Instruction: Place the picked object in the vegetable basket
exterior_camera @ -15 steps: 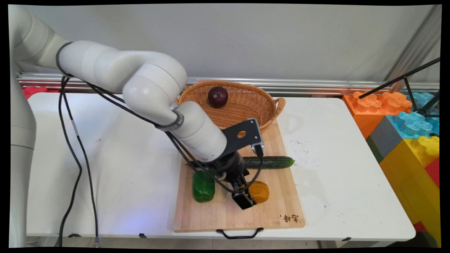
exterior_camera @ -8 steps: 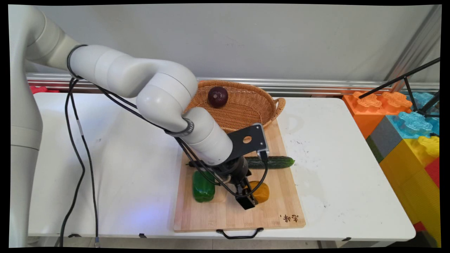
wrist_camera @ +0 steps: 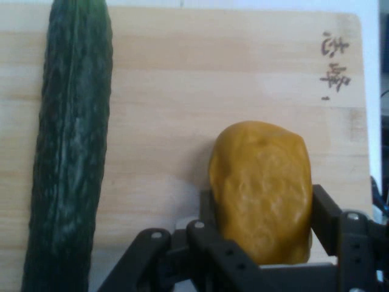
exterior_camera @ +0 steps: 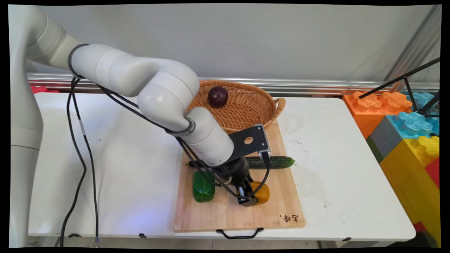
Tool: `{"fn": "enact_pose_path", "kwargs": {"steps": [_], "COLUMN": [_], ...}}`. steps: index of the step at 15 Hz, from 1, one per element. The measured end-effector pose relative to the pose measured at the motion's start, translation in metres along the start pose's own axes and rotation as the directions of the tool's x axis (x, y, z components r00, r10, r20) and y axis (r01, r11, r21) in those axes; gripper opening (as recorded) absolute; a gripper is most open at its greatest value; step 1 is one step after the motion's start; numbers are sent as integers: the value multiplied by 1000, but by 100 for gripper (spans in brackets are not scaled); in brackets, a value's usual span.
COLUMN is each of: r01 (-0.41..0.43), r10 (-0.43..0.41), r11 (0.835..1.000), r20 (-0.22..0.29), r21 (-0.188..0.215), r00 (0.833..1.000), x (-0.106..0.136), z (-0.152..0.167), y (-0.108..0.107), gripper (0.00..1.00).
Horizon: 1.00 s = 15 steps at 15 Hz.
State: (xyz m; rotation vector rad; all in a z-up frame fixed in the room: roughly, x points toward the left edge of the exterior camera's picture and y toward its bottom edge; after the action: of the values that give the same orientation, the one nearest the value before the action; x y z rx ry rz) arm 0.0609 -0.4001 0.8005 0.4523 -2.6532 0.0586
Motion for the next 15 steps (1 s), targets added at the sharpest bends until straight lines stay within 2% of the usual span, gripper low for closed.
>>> {"fn": "enact_pose_path", "kwargs": {"steps": [4, 8, 11, 15], "r01": [14, 53, 80, 123], "r10": [-14, -48, -65, -84], "r11": [999, 994, 983, 956], "r20": [-21, -51, -91, -151], "r21": [32, 98, 164, 267], "r00": [1000, 998, 994, 985], "x": [15, 39, 58, 74], "z": [-22, -55, -77, -97], "y": [0, 4, -3, -25], "gripper": [0, 0, 0, 0]}}
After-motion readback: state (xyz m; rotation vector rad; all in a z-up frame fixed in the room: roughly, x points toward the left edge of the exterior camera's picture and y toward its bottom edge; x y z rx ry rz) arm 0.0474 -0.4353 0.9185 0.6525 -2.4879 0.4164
